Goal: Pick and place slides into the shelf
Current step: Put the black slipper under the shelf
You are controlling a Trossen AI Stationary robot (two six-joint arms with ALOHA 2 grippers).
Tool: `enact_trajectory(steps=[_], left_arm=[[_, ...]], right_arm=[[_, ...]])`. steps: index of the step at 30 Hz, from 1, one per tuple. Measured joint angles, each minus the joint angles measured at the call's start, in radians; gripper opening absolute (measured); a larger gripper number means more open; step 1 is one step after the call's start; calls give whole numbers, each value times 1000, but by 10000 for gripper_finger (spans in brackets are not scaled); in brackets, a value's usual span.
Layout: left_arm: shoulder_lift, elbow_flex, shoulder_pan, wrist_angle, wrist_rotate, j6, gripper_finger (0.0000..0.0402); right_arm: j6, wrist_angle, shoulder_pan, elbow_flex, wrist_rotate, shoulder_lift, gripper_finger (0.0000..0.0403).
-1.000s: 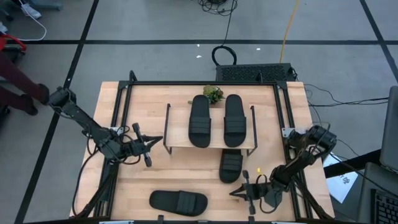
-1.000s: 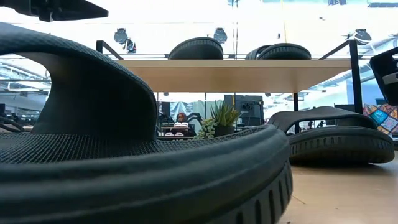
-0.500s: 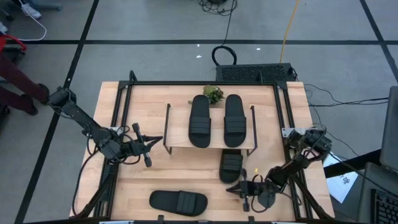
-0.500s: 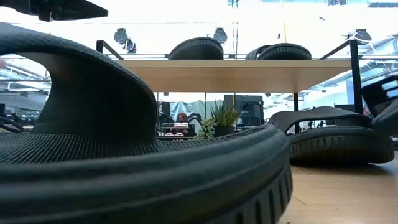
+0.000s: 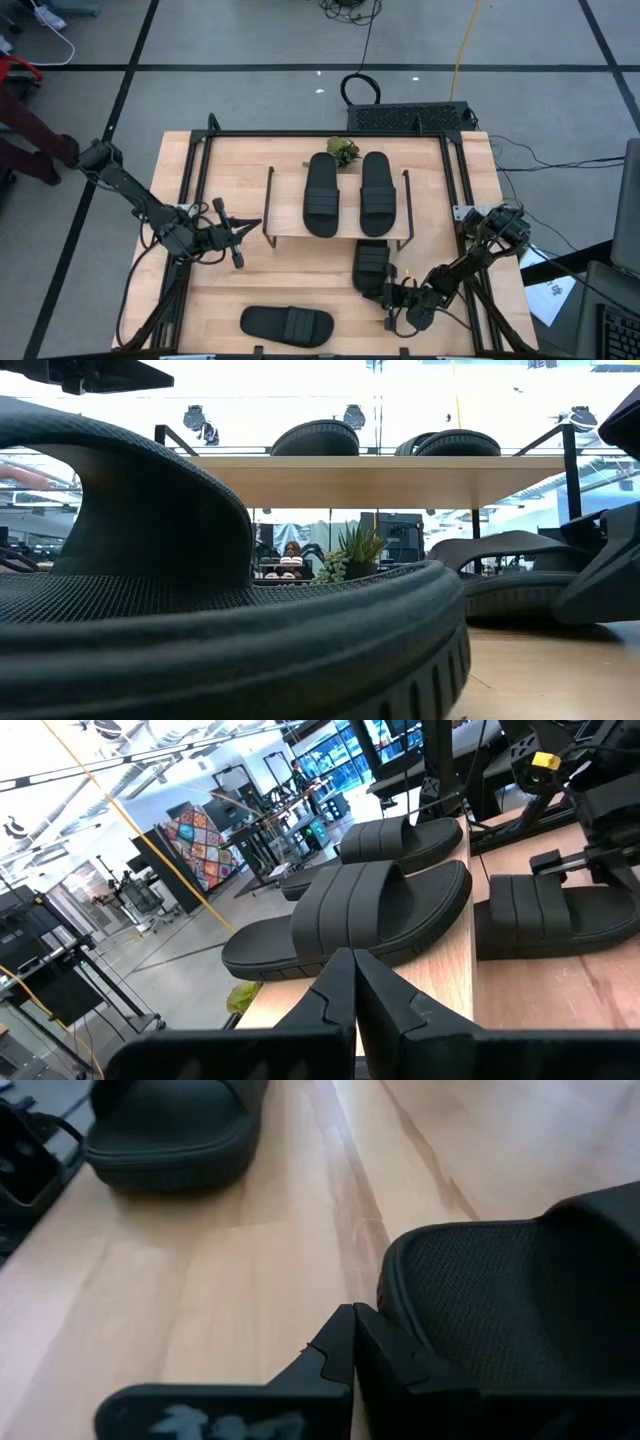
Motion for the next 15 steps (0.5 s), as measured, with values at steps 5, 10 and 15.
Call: enact_trajectory(steps=[5, 10, 15], left_arm=[[0, 0, 0, -1, 1, 0, 1], [0, 0, 0, -1, 3, -1, 1], [0, 0, 0, -2, 9, -3, 1]], right_arm=[[-9, -13, -6, 0, 33, -1, 0], [-7, -65, -8, -1, 106, -9, 0], [35, -153, -9, -1, 109, -40, 0]])
